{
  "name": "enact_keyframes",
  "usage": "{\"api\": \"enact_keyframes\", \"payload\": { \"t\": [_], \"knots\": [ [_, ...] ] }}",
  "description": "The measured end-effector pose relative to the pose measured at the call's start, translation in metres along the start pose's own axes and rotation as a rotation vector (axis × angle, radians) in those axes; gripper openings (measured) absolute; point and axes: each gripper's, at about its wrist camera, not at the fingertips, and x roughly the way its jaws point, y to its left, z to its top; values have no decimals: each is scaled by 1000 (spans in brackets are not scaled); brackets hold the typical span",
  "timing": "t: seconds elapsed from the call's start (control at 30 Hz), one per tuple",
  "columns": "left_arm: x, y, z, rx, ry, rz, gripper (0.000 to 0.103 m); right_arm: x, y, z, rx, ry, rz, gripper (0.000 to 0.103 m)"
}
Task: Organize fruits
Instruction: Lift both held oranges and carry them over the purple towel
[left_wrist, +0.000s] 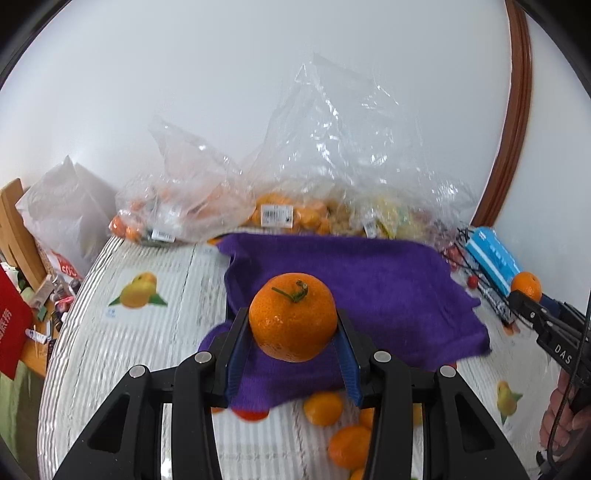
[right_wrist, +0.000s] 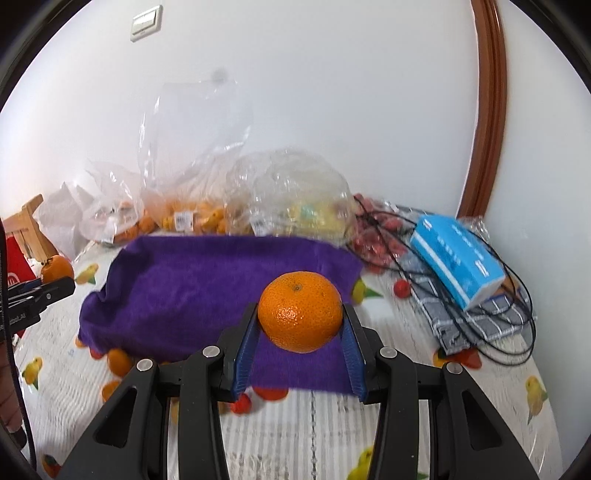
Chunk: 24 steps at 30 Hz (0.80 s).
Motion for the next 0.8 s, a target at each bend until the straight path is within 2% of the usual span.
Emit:
{"api": "enact_keyframes", "payload": {
  "t": [0.47, 0.6, 0.8],
  "knots": [
    [58, -11, 18, -8, 12, -18, 41, 41, 9, 28, 10, -24, 50, 43],
    [79, -8, 9, -32, 51, -24, 42, 60, 9, 21, 14, 5, 64, 43],
    [97, -11, -4, -18, 100, -33, 42, 86, 10, 7, 4, 76, 50, 43]
  ]
}}
